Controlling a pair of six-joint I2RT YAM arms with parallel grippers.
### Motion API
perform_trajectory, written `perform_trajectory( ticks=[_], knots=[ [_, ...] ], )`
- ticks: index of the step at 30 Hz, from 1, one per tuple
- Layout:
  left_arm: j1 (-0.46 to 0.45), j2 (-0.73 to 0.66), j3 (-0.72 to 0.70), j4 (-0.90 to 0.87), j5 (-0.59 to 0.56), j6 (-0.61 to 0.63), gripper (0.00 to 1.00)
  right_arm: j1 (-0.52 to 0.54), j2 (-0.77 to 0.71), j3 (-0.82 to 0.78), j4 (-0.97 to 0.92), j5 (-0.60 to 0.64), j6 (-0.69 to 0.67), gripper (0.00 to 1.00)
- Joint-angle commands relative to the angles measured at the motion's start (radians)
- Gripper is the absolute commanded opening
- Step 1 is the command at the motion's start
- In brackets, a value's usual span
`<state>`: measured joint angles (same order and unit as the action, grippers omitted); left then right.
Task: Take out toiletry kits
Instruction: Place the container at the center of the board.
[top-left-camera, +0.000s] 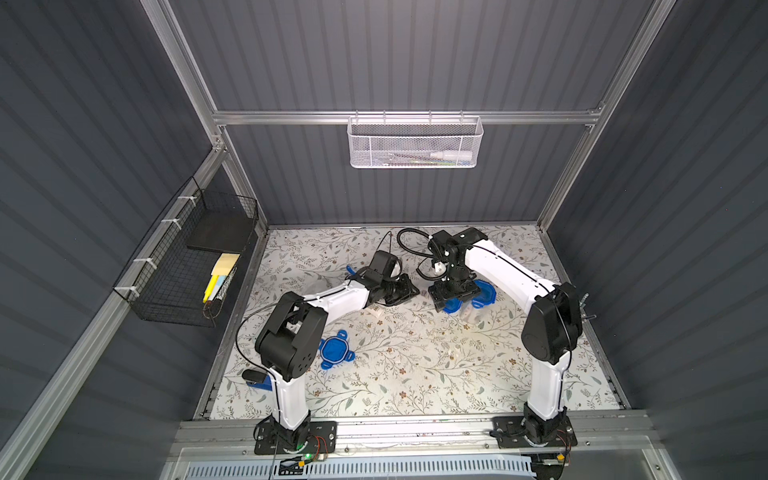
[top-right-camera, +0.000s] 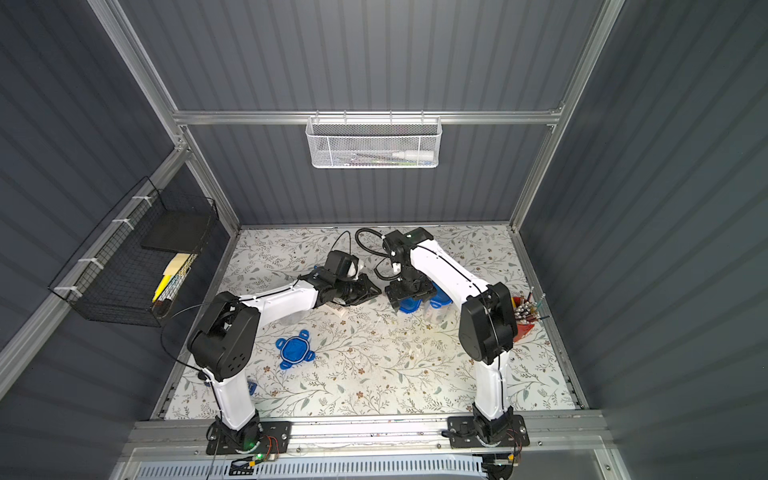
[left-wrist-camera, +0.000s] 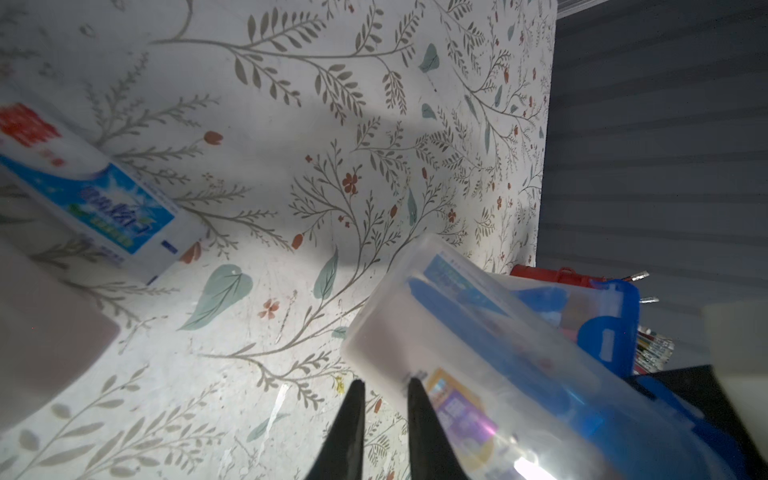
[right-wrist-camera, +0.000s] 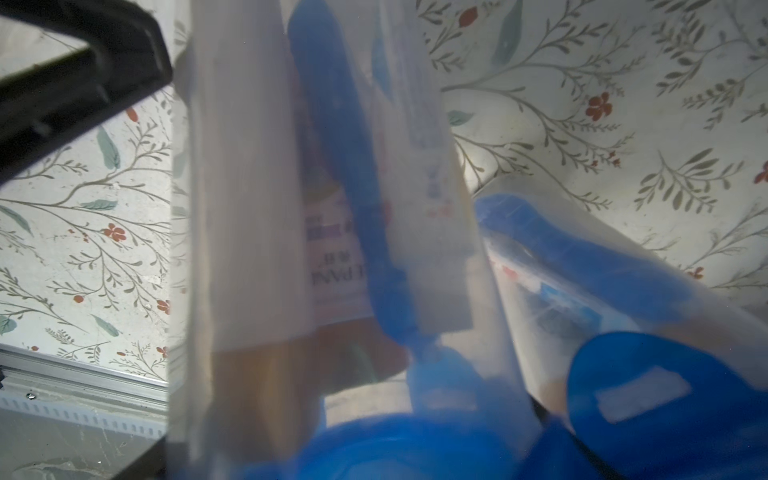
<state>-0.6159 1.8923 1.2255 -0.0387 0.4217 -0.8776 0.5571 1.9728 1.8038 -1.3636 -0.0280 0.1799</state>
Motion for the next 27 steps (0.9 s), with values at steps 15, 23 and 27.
perform_trajectory(
  ticks=[15, 23, 27],
  knots=[
    [-0.015, 0.07, -0.014, 0.032, 0.056, -0.016, 0.17, 0.036, 0.027, 0.079, 0.09, -0.096, 0.026, 0.97],
    [-0.015, 0.06, -0.009, 0.009, 0.042, -0.008, 0.17, 0.078, -0.015, -0.014, 0.2, -0.078, 0.062, 0.97],
    [-0.014, 0.051, 0.002, -0.011, 0.031, 0.0, 0.17, 0.105, -0.057, -0.056, 0.27, -0.022, 0.075, 0.95]
  ],
)
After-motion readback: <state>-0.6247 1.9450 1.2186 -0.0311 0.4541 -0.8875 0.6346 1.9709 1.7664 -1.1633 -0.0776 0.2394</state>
